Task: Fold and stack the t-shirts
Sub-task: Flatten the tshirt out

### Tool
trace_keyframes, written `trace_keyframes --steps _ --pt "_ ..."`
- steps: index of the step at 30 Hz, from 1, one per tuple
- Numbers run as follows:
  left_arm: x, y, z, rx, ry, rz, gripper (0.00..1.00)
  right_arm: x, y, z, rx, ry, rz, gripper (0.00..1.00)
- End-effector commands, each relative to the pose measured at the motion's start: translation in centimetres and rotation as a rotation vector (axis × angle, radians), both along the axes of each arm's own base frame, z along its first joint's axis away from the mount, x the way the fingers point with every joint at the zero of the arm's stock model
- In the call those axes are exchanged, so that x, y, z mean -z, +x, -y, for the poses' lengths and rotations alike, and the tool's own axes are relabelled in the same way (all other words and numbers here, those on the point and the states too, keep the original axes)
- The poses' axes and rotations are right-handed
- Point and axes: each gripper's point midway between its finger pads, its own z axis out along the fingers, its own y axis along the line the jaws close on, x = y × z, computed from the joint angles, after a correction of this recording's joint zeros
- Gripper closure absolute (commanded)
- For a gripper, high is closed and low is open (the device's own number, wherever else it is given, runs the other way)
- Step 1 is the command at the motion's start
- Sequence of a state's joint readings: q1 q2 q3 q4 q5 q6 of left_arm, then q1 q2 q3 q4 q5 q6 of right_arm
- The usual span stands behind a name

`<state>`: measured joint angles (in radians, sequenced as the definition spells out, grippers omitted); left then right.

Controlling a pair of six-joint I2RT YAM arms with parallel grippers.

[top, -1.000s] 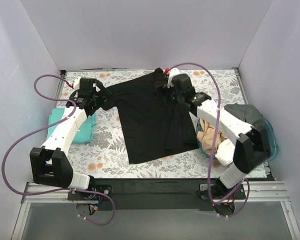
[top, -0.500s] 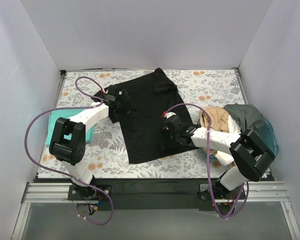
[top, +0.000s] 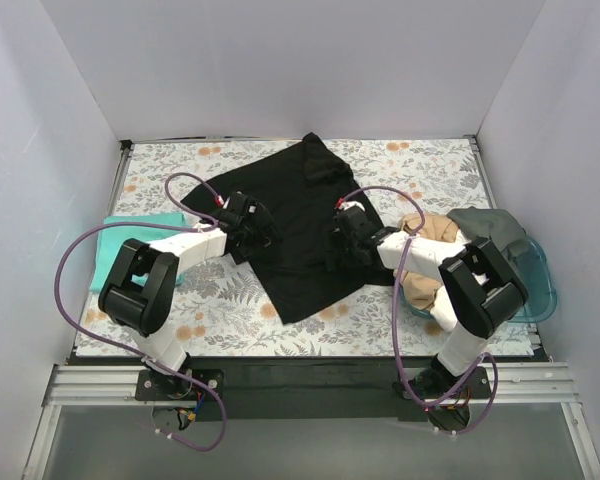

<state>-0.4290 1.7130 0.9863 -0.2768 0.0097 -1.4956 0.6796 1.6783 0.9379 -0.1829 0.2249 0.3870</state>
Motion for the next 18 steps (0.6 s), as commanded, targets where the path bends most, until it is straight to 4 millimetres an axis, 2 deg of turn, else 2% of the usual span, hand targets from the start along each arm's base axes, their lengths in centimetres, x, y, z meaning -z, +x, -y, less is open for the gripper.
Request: trace_keyframes --steps 1,2,3,4,5,6,8,9,11,12,13,14,15,16,18 --pt "2.7 -5.7 1.4 0.059 -0.022 -0.138 0.02 -0.3 3.0 1.2 0.016 -0.014 0.015 0.02" --pt "2.6 -6.0 2.1 0.071 -0.037 -0.130 0.02 -0.6 3.7 1.3 0.015 -0.013 0.022 0.02" --pt "2.6 -7.0 3.2 0.105 -0.055 -0.137 0.02 -1.6 5.3 1.0 0.015 0.004 0.051 0.02" --pt "3.1 -8.0 3.6 0.116 -0.060 -0.149 0.02 -1.0 6.2 1.6 0.006 0.000 0.035 0.02" --pt "3.1 -8.0 4.6 0.118 -0.090 -0.136 0.02 -1.2 7.2 1.4 -0.002 0.010 0.041 0.02" --pt "3.2 -8.9 5.9 0.151 -0.107 -0.142 0.02 -2.3 8.9 0.9 -0.009 0.029 0.070 0.02" --pt "3.7 -9.2 7.5 0.146 -0.142 -0.159 0.02 -1.4 11.0 1.0 -0.036 0.006 0.075 0.02" --pt "3.6 -9.8 8.7 0.170 -0.159 -0.161 0.02 -1.3 13.0 0.2 -0.047 0.010 0.091 0.02" --pt "3.0 -9.3 10.9 0.177 -0.196 -0.145 0.02 -1.2 15.1 0.0 -0.070 0.033 0.097 0.02" --pt "2.6 -9.6 12.2 0.203 -0.203 -0.134 0.02 0.0 16.1 -0.2 -0.068 0.043 0.079 0.02" --pt "2.2 -9.3 13.0 0.203 -0.201 -0.114 0.02 -1.5 18.2 -0.6 -0.067 0.091 0.112 0.02" --pt "1.1 -8.5 14.6 0.213 -0.218 -0.081 0.02 -2.0 19.1 -1.2 -0.080 0.137 0.114 0.02" --pt "0.5 -8.8 16.0 0.242 -0.223 -0.063 0.02 -1.3 19.9 -1.3 -0.080 0.154 0.104 0.02" --pt "-0.1 -8.6 16.7 0.252 -0.228 -0.045 0.02 -3.3 21.6 -1.6 -0.088 0.205 0.138 0.02" --pt "-2.2 -7.8 18.4 0.278 -0.266 -0.008 0.02 -4.6 22.3 -1.7 -0.105 0.238 0.149 0.02"
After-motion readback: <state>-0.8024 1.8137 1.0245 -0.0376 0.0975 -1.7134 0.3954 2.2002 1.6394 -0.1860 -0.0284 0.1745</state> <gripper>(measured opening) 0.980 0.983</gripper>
